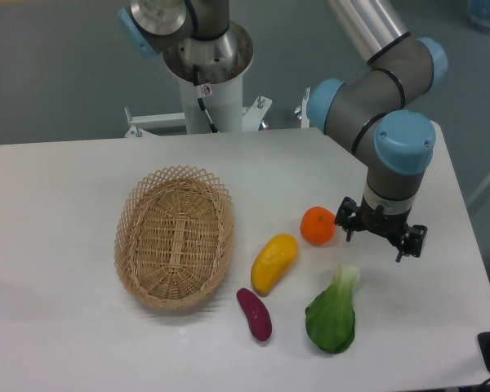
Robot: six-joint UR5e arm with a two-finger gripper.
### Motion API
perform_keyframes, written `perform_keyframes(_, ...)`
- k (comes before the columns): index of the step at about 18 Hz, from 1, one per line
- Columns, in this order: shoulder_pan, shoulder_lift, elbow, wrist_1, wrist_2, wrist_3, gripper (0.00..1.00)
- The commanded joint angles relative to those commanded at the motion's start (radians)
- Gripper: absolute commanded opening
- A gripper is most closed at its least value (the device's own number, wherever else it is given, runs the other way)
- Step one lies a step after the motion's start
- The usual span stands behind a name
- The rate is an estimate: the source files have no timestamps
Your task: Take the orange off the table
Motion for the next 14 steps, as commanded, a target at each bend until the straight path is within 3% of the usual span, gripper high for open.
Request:
perform_keyframes(10, -0.003, -0.003, 0.000, 0.000, 0.009, -0.002, 1.00)
perform_keyframes(14, -0.005, 0.005, -0.038, 0.003, 0.011, -0.011, 1.00)
